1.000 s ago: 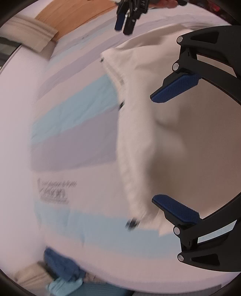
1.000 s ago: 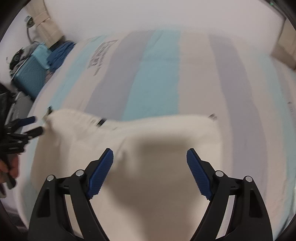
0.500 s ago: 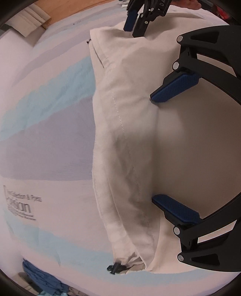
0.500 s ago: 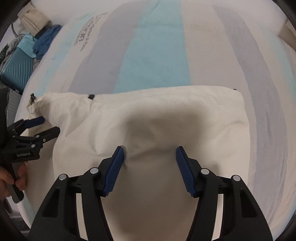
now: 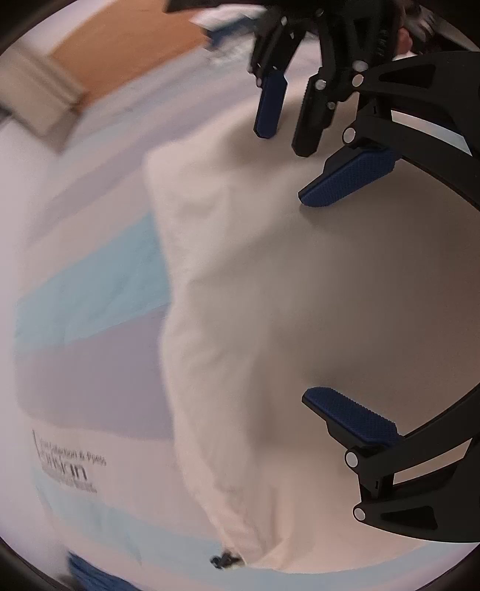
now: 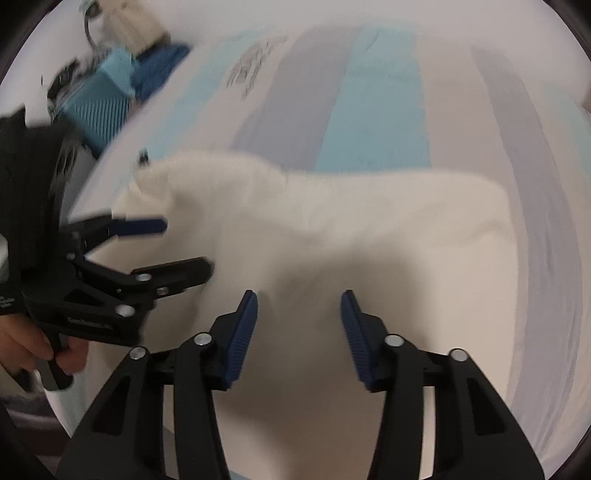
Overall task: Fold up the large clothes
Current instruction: 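Press the folded jacket flat with both open tools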
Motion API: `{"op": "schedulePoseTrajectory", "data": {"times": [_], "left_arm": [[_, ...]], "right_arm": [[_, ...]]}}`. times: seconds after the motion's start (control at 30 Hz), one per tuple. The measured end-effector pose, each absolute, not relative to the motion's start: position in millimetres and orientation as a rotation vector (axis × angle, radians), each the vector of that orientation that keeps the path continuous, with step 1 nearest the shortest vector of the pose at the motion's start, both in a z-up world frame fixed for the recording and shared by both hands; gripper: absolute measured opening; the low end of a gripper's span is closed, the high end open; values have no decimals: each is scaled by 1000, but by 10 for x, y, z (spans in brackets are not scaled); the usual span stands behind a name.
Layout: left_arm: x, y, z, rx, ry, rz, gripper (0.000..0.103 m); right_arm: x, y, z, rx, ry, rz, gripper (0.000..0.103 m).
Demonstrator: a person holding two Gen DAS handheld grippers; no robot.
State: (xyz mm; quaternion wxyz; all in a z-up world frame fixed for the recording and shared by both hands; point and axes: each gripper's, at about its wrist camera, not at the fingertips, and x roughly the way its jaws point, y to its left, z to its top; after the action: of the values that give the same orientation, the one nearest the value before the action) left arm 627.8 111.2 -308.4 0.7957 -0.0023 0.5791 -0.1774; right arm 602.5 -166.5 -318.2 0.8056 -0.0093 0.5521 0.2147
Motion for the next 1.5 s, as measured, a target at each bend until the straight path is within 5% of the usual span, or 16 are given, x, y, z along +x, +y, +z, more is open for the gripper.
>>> {"op": "schedulePoseTrajectory", "data": {"times": [0.17,0.43,0.83,0.97,1.5], "left_arm": [[6346,1031,-3393,18,1293,-336,98],[6333,1014,-3705,65,1325,-316,98],[5484,1459,-3055,-14,1173,-242,97],[5048,1411,-3152,31,1160,-239,97],[5259,1325,-3655,86,1183,-191,98]], "right_arm": [[6050,-1633,-3516,4,1241,420,34],[6113,-1576,-3800,-12,1241,424,33],[5397,-1672,-3202,-12,1110,390,35],[5078,-1654,-3275,-55,1135,379,35],[5004,-1734,-3803,-86,1134,383,35]]}}
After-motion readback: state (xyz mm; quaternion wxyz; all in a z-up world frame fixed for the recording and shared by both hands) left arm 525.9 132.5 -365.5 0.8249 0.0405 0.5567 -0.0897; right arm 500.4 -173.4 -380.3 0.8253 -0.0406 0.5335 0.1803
